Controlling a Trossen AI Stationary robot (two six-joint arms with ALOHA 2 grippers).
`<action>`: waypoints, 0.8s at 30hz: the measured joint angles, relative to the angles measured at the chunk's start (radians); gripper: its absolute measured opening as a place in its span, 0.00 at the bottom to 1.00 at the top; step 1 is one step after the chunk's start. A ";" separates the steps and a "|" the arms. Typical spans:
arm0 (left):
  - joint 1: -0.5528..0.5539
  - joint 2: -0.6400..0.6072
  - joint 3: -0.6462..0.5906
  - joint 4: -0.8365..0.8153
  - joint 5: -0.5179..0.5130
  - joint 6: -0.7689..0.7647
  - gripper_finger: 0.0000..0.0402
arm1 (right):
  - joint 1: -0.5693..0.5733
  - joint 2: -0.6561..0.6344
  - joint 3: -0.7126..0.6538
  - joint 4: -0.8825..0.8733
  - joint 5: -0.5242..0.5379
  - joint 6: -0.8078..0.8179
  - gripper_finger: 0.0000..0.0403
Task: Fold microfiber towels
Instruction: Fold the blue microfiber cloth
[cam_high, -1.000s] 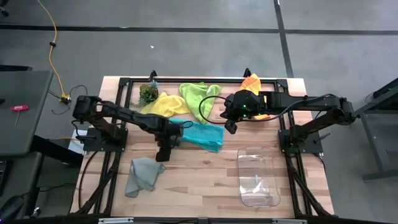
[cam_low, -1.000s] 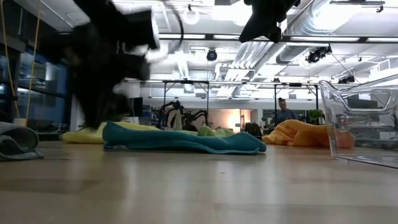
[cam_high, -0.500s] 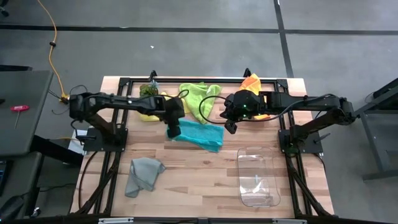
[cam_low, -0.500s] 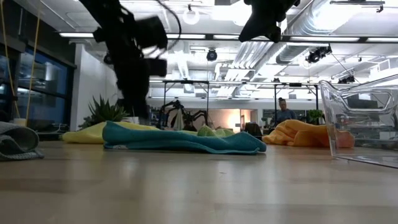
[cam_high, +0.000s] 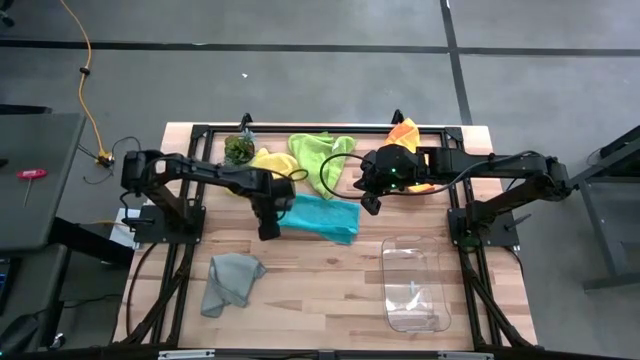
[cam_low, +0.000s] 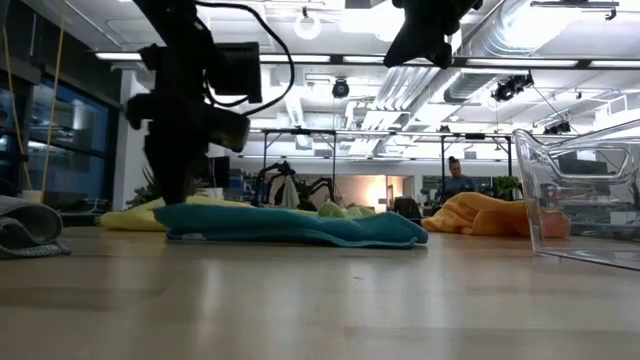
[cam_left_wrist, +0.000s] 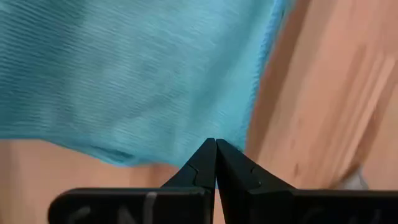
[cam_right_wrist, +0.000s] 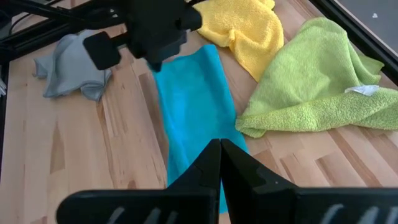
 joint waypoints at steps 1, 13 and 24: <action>-0.014 0.000 0.000 -0.005 0.000 0.000 0.00 | 0.000 0.000 0.000 0.000 0.000 -0.002 0.00; -0.131 0.007 0.000 0.147 0.051 -0.027 0.00 | 0.005 -0.001 -0.041 0.013 -0.005 0.100 0.00; 0.035 -0.286 0.001 0.285 0.003 0.043 0.00 | 0.005 0.076 -0.305 0.305 -0.102 0.461 0.00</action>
